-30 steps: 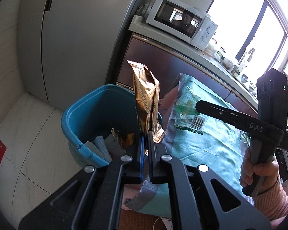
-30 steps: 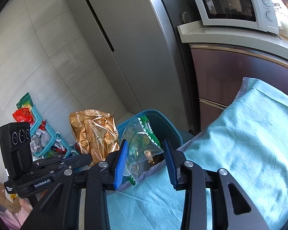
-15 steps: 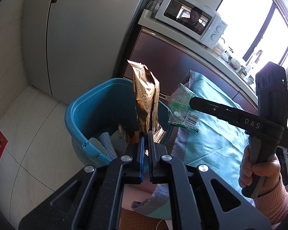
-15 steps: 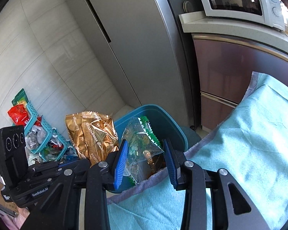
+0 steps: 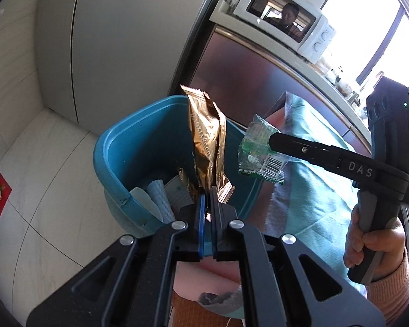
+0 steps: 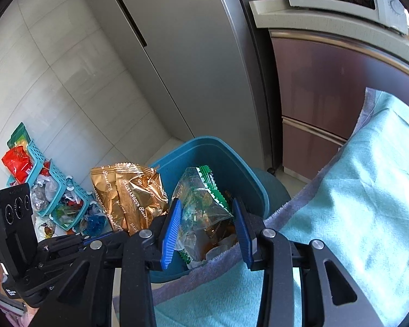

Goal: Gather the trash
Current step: 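Carry the gold wrapper and plastic bag to the teal bin and release both, then move both open tools back toward the green-print bag and white tissue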

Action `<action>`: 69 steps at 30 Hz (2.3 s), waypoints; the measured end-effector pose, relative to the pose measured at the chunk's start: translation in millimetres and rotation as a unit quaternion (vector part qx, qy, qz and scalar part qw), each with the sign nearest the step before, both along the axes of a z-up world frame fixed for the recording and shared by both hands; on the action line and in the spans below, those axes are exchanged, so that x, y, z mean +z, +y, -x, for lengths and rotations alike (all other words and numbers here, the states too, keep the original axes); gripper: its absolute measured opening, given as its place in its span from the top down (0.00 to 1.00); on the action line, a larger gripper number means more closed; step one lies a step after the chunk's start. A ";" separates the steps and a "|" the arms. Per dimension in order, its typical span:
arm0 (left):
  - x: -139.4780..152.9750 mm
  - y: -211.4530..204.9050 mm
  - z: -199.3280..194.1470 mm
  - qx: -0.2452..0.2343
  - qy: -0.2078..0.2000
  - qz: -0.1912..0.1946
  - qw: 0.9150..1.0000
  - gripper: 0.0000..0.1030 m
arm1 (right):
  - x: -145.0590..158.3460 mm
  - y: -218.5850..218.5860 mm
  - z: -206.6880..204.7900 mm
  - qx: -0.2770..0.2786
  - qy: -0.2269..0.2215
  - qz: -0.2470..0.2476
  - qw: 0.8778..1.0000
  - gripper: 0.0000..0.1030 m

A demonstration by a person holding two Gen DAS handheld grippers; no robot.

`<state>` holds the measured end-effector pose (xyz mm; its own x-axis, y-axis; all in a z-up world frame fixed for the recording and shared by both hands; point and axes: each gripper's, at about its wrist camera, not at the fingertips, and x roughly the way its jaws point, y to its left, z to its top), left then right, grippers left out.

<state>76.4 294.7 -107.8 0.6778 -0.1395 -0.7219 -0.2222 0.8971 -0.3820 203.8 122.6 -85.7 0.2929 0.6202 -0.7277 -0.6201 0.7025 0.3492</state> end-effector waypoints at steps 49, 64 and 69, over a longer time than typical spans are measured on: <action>44.2 -258.3 -63.9 -0.306 -0.068 0.016 0.949 0.51 | 28.0 -341.3 87.0 -0.293 -0.073 -0.053 0.952 0.47; 25.9 -336.3 -128.0 -0.334 -0.010 0.000 0.943 0.48 | -4.6 -389.9 39.5 -0.321 -0.009 -0.061 0.945 0.47; 15.9 -345.5 -146.7 -0.338 0.013 0.016 0.941 0.48 | -12.6 -388.7 28.2 -0.317 0.009 -0.070 0.946 0.47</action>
<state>223.1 -50.8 -92.0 0.4088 -0.5550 -0.7245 0.3859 0.8245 -0.4138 175.5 -266.1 -98.3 0.6265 0.4145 -0.6600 -0.0829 0.8775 0.4724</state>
